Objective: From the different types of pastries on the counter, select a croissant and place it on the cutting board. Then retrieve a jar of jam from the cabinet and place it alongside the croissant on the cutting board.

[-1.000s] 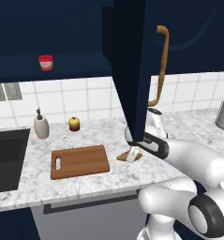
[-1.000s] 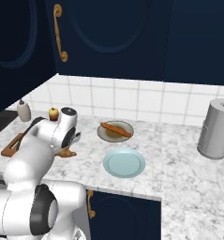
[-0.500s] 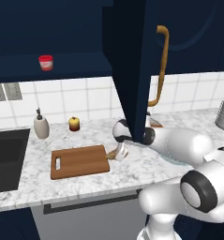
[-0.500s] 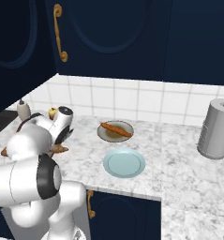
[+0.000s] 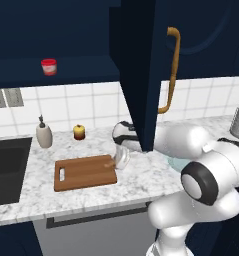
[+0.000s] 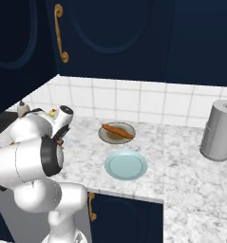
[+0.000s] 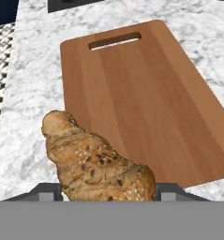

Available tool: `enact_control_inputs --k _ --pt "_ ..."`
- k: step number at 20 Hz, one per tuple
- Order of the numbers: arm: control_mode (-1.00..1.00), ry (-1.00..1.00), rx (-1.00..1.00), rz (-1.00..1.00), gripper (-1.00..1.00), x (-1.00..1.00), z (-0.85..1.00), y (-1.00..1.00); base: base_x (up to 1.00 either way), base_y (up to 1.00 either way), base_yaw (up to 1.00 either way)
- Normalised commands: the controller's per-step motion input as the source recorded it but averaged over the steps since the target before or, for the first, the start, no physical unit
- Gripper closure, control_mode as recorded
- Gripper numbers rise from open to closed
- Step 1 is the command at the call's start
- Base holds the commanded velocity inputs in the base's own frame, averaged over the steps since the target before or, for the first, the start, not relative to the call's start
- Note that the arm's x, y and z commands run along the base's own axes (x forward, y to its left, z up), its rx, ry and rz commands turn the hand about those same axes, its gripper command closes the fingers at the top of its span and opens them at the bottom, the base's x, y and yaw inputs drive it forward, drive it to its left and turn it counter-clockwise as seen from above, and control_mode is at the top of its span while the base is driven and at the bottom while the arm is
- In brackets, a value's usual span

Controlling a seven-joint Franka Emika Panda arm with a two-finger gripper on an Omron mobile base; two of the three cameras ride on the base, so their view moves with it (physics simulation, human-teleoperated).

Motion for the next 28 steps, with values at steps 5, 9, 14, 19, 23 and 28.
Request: enact_control_inputs --k 5,9,14,19,23,28 --pt "-1.0 0.0 0.02 0.06 1.0 0.17 -0.12 0.6 0.0 0.0 0.0" --pt "-1.0 0.0 0.0 0.03 1.0 0.31 -0.4 0.15 0.0 0.0 0.0" --pt "-1.0 0.0 0.0 0.03 1.0 0.42 -0.34 0.0 0.0 0.0 0.0" --pt "-1.0 -0.01 0.0 0.03 -1.0 0.06 -0.27 -0.02 0.0 0.0 0.0" --pt "-1.0 -0.08 0.0 0.01 -1.0 0.0 -0.03 -0.06 0.0 0.0 0.0" --pt "-1.0 -0.07 0.0 0.0 -1.0 0.0 0.24 -0.13 0.0 0.0 0.0"
